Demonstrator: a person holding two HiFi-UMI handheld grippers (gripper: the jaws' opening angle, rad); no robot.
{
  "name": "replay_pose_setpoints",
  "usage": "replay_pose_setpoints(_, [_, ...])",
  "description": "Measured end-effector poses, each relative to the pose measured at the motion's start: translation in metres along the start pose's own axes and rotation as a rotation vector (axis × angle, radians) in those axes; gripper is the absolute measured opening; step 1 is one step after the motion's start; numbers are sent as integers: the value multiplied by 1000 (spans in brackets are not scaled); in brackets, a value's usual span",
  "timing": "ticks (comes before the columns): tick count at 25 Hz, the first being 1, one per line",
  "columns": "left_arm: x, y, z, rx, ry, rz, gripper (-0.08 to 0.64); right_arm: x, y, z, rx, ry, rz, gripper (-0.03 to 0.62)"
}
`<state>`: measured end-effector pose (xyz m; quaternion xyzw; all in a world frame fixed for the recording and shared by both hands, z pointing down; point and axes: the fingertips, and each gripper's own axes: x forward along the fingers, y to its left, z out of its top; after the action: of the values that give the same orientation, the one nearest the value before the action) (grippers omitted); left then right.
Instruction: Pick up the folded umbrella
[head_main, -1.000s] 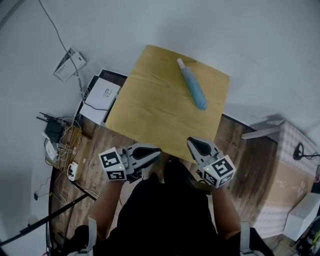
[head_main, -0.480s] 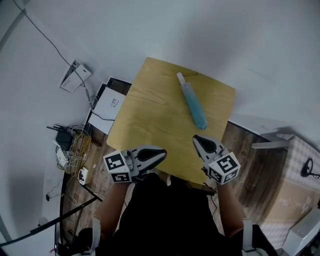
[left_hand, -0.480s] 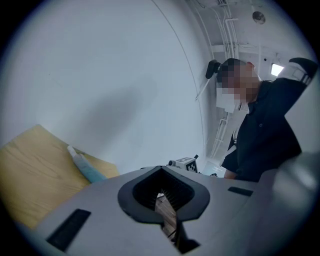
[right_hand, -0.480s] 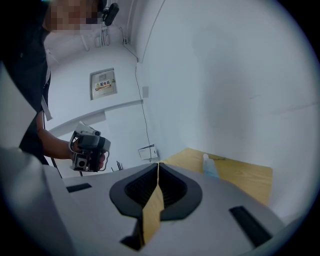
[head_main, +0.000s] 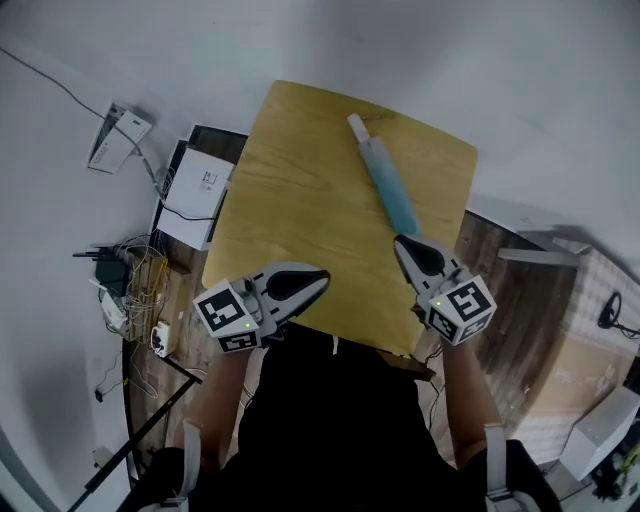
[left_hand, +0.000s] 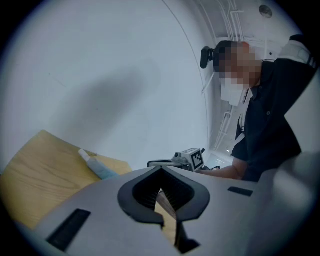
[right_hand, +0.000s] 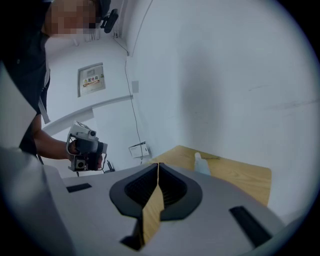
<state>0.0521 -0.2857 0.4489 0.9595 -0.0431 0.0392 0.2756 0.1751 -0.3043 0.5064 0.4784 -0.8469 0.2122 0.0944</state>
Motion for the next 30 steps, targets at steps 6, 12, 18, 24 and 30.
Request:
replay_pose_setpoints(6, [4, 39, -18, -22, 60, -59, 11, 27, 2, 14, 6, 29, -79, 20])
replay_pose_setpoints(12, [7, 76, -14, -16, 58, -90, 11, 52, -3, 10, 5, 105, -159, 20])
replay_pose_setpoints(18, [7, 119, -7, 24, 66, -88, 11, 76, -15, 2, 5, 158, -236, 20])
replay_pose_setpoints(24, [29, 137, -14, 8, 85, -72, 11, 76, -33, 4, -36, 146, -226, 21])
replay_pose_setpoints(30, [53, 136, -27, -23, 92, -69, 11, 87, -62, -22, -7, 213, -212, 131])
